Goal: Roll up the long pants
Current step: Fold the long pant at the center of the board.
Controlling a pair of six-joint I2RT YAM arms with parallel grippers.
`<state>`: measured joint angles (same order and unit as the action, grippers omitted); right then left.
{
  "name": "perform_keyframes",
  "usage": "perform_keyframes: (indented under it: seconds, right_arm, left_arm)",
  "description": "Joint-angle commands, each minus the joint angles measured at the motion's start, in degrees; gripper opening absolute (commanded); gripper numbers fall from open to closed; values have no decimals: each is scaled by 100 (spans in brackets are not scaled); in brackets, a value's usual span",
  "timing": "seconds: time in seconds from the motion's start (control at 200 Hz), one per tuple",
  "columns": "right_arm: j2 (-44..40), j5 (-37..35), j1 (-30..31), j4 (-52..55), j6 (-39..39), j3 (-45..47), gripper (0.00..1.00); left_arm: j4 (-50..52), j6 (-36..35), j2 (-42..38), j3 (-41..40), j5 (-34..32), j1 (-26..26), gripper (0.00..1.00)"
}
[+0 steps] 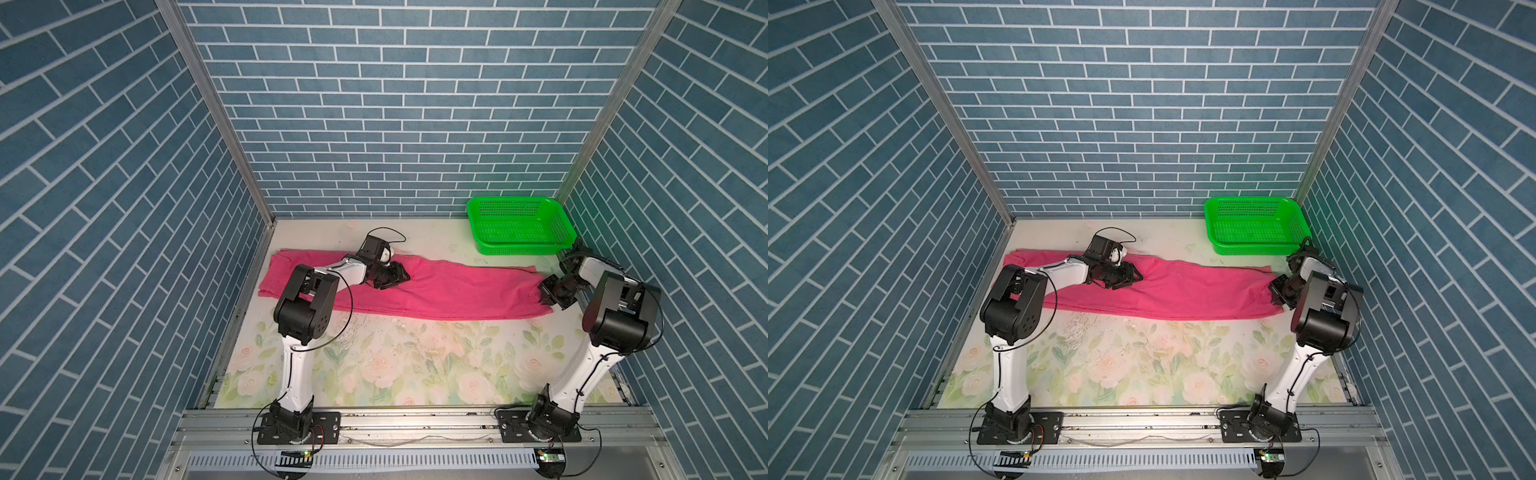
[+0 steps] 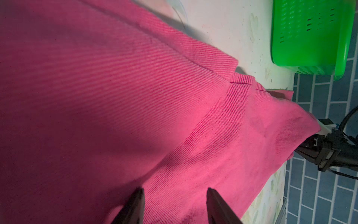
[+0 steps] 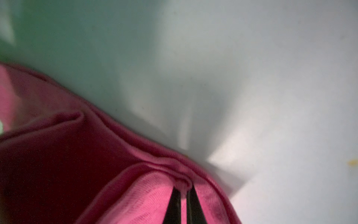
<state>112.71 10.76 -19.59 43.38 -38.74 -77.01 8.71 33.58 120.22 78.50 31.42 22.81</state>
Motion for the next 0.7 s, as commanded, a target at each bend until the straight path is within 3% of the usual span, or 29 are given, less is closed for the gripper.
perform_keyframes:
  seconds: [0.0, 0.34, 0.695]
  right_arm:
    - [202, -815, -54, -357, -218, 90, 0]
    - [-946, -607, 39, 1019, -229, -146, 0]
    - [-2230, -602, 87, 1590, -462, 1203, 0]
  left_arm:
    - [502, -81, 100, -142, -233, -93, 56]
    - [430, -45, 203, 15, -198, -93, 56]
    - [317, 77, 438, 245, -97, -97, 56]
